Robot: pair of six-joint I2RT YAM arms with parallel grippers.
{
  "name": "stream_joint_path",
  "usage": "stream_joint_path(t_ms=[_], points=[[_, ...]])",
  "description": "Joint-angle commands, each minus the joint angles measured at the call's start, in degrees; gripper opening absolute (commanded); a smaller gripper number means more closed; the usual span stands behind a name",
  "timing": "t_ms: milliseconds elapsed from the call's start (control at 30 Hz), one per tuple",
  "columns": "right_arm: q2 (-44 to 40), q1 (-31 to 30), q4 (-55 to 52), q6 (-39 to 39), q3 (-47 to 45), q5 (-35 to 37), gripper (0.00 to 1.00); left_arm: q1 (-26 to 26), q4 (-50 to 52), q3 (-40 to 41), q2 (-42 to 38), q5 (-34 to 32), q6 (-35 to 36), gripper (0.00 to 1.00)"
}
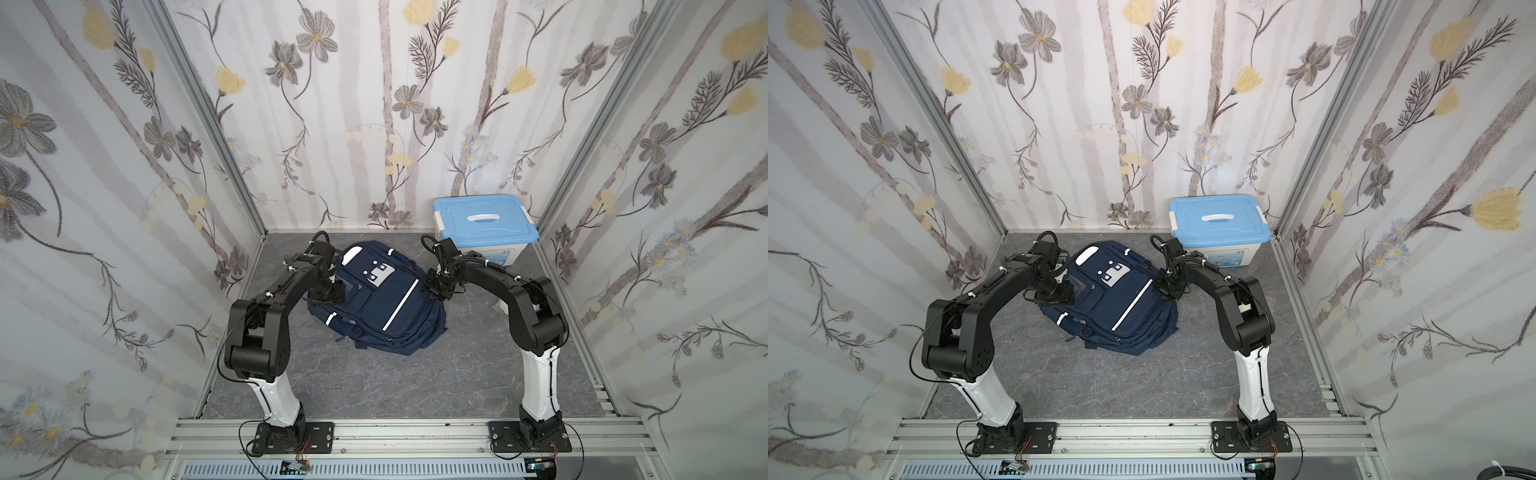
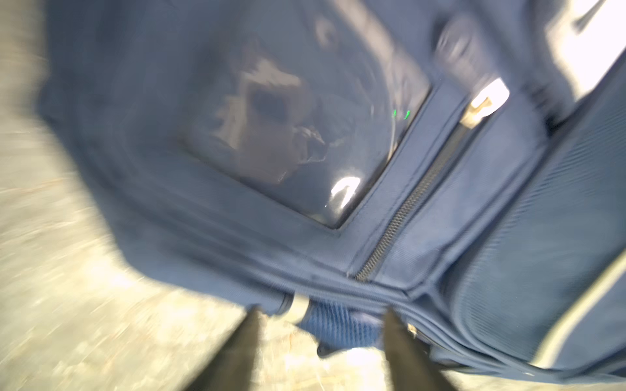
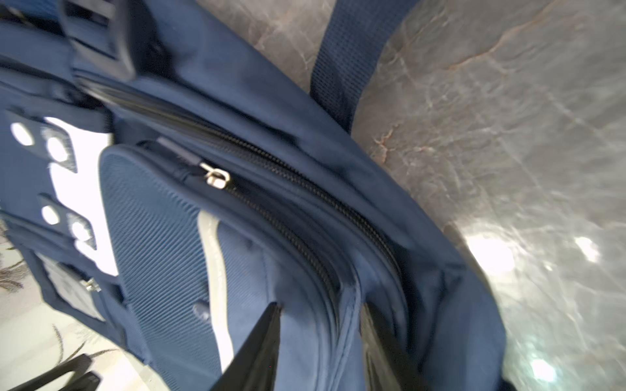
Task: Zip up the backpack
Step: Adjust the backpack at the center of the board.
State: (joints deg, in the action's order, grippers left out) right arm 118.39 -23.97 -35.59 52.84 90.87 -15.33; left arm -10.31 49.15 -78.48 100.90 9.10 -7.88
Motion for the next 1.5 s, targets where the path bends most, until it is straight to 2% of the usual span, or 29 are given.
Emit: stream_joint_path(t_ms=[0,67,167,267,367,467,533,567,700,767,867,967,1033,1100,1167,1233,1367,1467], points=[[-4.3,-0.3,-1.7,0.2,0.2,1.1,0.42,0.6,5.0,-0.9,-1.9,3.7,-9.8,0.79],[-7.9,-1.1,-1.7,0.2,-0.5,1.1,0.42,2.8,1.9,3.7,-4.4,9.8,-19.4,0.83],[-11.9,-3.1,-1.7,0.2,-2.2,1.1,0.42,7.0,-8.0,12.4,-9.1,19.4,-31.8,0.69],[-14.5,-5.8,-1.5,0.2,-4.1,1.1,0.42,9.9,-22.5,21.0,-14.3,24.6,-45.1,0.63],[-17.7,-10.2,-1.5,0.2,-5.6,1.1,0.42,10.3,-33.2,26.8,-19.0,24.1,-56.4,0.58],[-19.7,-15.2,-0.3,0.2,-7.7,1.1,0.42,10.8,-39.7,30.1,-21.4,18.8,-61.6,0.50],[-20.2,-17.3,1.8,0.2,-9.7,1.1,0.42,11.4,-44.0,30.7,-19.7,18.8,-63.7,0.47],[-20.7,-18.6,4.0,-9.7,-11.1,13.2,0.60,11.5,-45.1,30.2,-17.9,20.0,-64.0,0.44],[-21.3,-22.3,12.2,-7.1,-13.7,14.6,0.58,11.3,-44.8,29.1,-13.2,21.7,-61.7,0.39],[-18.5,-23.1,12.9,-4.0,-11.5,11.7,0.58,11.4,-45.9,30.0,-12.3,21.4,-61.3,0.40],[-13.8,-24.1,14.7,1.5,-8.0,6.4,0.57,11.2,-46.9,29.7,-9.8,24.4,-61.1,0.38],[-8.8,-24.4,13.7,6.4,-1.9,2.0,0.56,10.9,-42.2,29.4,-10.0,24.0,-58.7,0.37],[-4.6,-24.3,7.6,10.2,4.3,-0.5,0.52,11.2,-37.3,28.7,-11.1,22.7,-56.3,0.38],[-0.5,-24.6,-0.1,10.7,11.6,-2.2,0.49,11.4,-33.1,27.6,-12.3,21.0,-53.4,0.42],[2.8,-27.3,-7.2,9.0,19.0,-1.8,0.52,11.5,-29.5,26.2,-13.2,19.1,-50.4,0.44],[5.2,-28.2,-12.2,8.3,23.7,-1.3,0.55,11.6,-29.2,26.3,-12.9,20.1,-50.0,0.45],[5.3,-27.5,-12.9,9.4,20.7,-1.4,0.52,11.1,-32.9,29.4,-10.3,27.2,-52.4,0.43],[3.4,-27.2,-13.1,8.3,18.5,1.2,0.51,10.6,-35.0,32.5,-11.7,27.2,-53.8,0.38]])
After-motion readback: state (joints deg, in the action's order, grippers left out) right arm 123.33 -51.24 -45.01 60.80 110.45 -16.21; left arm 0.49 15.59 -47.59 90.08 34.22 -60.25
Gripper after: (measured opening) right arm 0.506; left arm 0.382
